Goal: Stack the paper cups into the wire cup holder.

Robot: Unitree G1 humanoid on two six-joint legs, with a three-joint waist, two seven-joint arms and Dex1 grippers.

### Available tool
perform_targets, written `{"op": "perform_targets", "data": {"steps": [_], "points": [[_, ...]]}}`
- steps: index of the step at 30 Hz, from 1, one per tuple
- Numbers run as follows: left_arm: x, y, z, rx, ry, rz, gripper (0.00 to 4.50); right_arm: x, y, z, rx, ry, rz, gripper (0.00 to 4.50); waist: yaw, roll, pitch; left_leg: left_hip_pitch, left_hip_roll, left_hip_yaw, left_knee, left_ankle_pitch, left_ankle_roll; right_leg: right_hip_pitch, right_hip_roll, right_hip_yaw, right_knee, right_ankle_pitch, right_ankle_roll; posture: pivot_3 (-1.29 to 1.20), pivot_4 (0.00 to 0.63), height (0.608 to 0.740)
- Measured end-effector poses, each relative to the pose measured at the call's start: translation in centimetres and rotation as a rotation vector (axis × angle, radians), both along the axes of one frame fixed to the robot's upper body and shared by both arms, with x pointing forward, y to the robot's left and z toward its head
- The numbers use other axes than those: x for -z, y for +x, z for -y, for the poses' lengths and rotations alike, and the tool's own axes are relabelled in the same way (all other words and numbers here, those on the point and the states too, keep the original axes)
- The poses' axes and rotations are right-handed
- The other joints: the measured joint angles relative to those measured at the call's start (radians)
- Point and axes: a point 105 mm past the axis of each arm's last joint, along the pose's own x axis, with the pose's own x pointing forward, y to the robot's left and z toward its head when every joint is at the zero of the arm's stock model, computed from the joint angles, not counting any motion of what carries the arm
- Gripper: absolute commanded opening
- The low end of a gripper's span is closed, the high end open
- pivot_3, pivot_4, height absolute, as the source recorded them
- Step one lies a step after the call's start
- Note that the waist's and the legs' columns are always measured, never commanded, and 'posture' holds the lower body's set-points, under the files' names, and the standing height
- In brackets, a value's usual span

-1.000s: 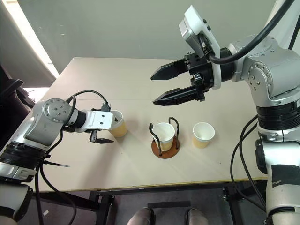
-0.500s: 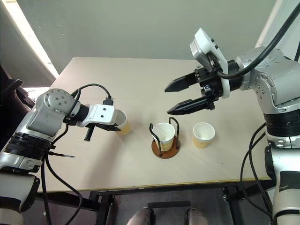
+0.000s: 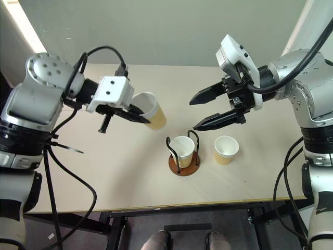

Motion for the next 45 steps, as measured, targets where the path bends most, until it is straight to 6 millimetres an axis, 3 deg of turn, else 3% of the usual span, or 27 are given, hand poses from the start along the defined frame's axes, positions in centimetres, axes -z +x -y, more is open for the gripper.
{"op": "perform_targets", "data": {"steps": [5,15,22,37,45], "points": [[-0.9,-0.1,2.7,0.095,-0.021,-0.040,0.06,-0.2,-0.1,0.4,0.021,-0.010,0.017,3.63,0.001,0.000,0.000,0.000,0.000,0.002,0.001,0.000,0.001,0.000,0.000,0.001,-0.001,0.001,0.002,0.00,0.150,0.740],[1.4,0.4,5.4,0.212,0.022,-0.118,0.06,-0.9,-0.4,2.1,0.139,-0.001,0.049,3.63,0.005,0.000,0.000,-0.002,0.000,0.005,0.006,-0.002,0.004,0.000,-0.001,0.003,-0.002,0.007,0.015,0.00,0.150,0.740],[1.9,0.1,6.9,0.279,0.022,-0.146,0.06,0.2,-0.7,2.3,0.183,0.011,0.029,3.63,0.006,0.000,0.000,-0.005,0.000,0.008,0.012,-0.003,0.006,0.000,-0.001,0.004,-0.002,0.008,0.019,0.00,0.150,0.740],[2.8,-1.2,6.8,0.341,0.083,-0.179,0.06,0.2,-0.7,2.7,0.221,0.024,0.038,3.63,0.008,0.000,0.000,-0.006,-0.001,0.010,0.016,-0.005,0.009,0.001,-0.001,0.007,-0.003,0.008,0.023,0.00,0.150,0.740],[2.2,-1.3,7.1,0.349,0.088,-0.156,0.06,0.0,-0.7,2.7,0.221,0.032,0.036,3.63,0.009,0.000,0.000,-0.006,-0.001,0.010,0.016,-0.005,0.009,0.001,-0.001,0.007,-0.004,0.007,0.023,0.00,0.150,0.740]]}}
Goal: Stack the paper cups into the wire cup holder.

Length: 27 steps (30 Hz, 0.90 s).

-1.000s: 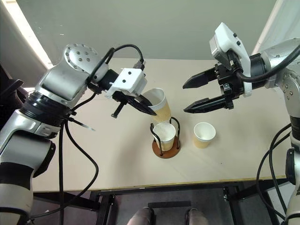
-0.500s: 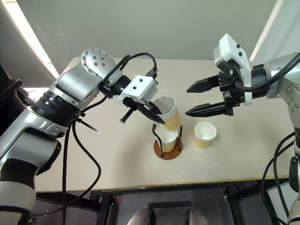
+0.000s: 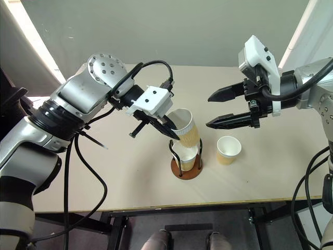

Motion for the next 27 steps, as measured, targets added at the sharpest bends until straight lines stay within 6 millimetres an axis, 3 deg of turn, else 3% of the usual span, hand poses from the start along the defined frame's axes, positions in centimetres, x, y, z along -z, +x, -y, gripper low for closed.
{"op": "perform_targets", "data": {"steps": [14,27], "points": [[-1.0,0.2,-0.2,-0.007,-0.006,0.032,0.06,-0.5,0.0,0.0,0.000,0.006,0.013,3.63,0.000,0.000,0.000,0.000,0.000,0.001,0.000,-0.001,0.001,0.000,0.000,0.001,0.000,-0.001,0.001,0.00,0.150,0.740],[-0.7,-1.6,-0.7,0.038,0.029,0.002,0.06,-0.5,-0.1,-0.1,-0.014,0.009,0.002,3.63,0.000,0.000,0.000,0.000,0.000,0.000,0.000,-0.001,0.001,0.000,-0.001,0.002,0.000,-0.003,-0.002,0.00,0.150,0.740]]}}
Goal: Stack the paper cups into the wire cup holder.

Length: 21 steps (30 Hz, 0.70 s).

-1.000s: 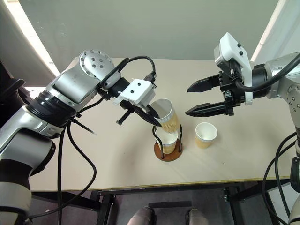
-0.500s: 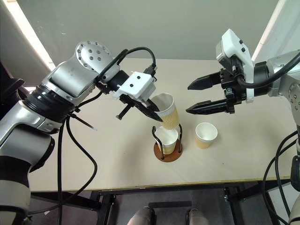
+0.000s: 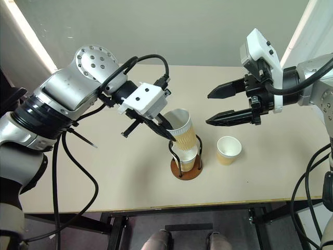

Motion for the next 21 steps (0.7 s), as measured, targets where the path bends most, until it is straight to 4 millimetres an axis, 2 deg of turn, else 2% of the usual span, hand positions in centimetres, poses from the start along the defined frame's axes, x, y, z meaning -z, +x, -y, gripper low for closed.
{"op": "perform_targets", "data": {"steps": [7,19,21], "points": [[0.9,0.0,-0.1,0.009,0.038,0.003,0.06,0.0,-0.1,0.0,-0.004,-0.002,-0.003,3.63,0.000,0.000,0.000,0.000,0.000,0.001,0.000,0.000,0.000,0.000,0.000,0.000,0.000,0.000,0.000,0.00,0.150,0.740],[2.4,1.2,-0.4,0.008,0.089,0.045,0.06,0.1,-0.1,0.0,-0.004,-0.001,-0.008,3.63,0.000,0.000,0.000,0.000,-0.001,0.002,0.000,0.000,0.000,0.000,0.000,0.001,0.000,0.000,0.000,0.00,0.150,0.740],[3.0,1.3,-0.2,0.017,0.095,0.040,0.46,0.1,-0.1,0.0,-0.003,-0.001,-0.008,3.63,0.000,0.000,0.000,0.000,0.000,0.001,0.000,0.000,0.001,0.000,0.000,0.001,0.000,0.001,0.001,0.00,0.150,0.740]]}}
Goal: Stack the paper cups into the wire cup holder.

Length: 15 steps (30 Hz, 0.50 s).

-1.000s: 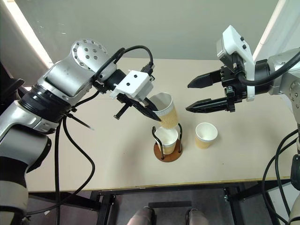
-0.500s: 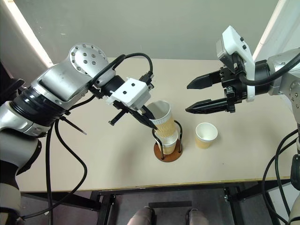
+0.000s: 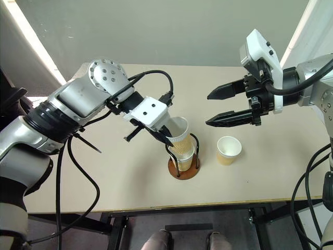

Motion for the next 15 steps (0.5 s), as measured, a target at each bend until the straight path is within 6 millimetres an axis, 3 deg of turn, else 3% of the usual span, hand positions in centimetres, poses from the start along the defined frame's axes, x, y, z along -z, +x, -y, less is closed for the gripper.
{"op": "perform_targets", "data": {"steps": [3,7,11,15], "points": [[0.5,0.1,0.3,0.005,0.006,-0.008,1.28,0.0,0.0,0.0,0.000,-0.001,0.000,3.63,0.000,0.000,0.000,0.000,0.000,0.001,0.000,0.000,0.000,0.000,0.001,0.000,0.000,0.001,0.002,0.00,0.150,0.740],[0.2,0.1,0.7,0.010,-0.016,-0.008,2.78,0.1,0.0,0.0,0.003,-0.002,-0.001,3.63,0.000,0.000,0.000,0.000,0.000,0.001,0.000,0.000,0.000,0.000,0.001,0.000,0.000,0.001,0.002,0.00,0.150,0.740],[-1.4,-0.1,1.1,-0.016,-0.102,-0.040,4.29,1.1,0.4,0.3,0.022,-0.012,0.001,3.63,0.001,0.000,0.000,0.000,0.000,0.000,0.000,0.000,0.000,0.000,0.000,0.000,0.000,0.002,0.003,0.00,0.150,0.740],[-3.6,-0.1,0.9,-0.064,-0.215,-0.062,4.46,4.5,0.7,0.7,0.031,-0.085,-0.029,3.63,0.001,0.000,0.000,0.000,0.000,0.001,0.001,0.000,0.000,0.000,0.001,0.000,0.000,0.002,0.004,0.00,0.150,0.740]]}}
